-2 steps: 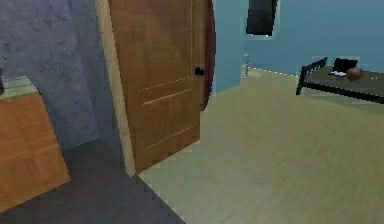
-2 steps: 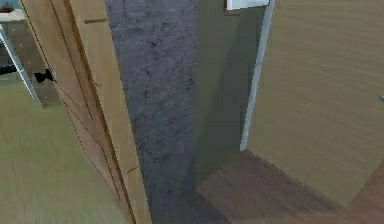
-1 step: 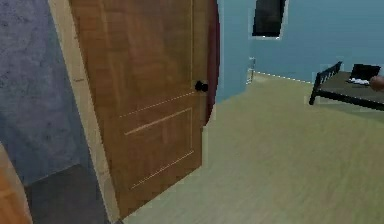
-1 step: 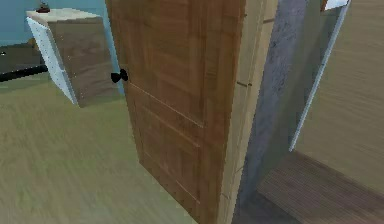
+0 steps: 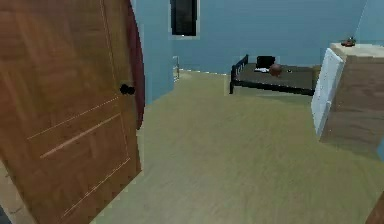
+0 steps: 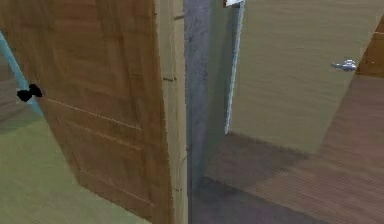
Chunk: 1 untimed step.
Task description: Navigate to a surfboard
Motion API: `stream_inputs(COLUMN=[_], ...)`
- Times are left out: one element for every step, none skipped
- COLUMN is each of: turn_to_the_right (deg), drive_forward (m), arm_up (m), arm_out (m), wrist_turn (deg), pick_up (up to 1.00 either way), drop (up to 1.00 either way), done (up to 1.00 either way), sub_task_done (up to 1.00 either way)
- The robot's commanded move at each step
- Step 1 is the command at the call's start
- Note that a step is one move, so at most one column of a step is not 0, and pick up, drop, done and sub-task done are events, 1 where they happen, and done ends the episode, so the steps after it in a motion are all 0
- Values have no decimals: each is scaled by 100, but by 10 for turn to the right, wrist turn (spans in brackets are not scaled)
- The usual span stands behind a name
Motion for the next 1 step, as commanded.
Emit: stream_inputs(turn_to_the_right=[0], drive_forward=[100], arm_up=[0], arm_out=[0], wrist_turn=[0], pick_up=[0], drop=[0], done=[0], sub_task_done=[0])
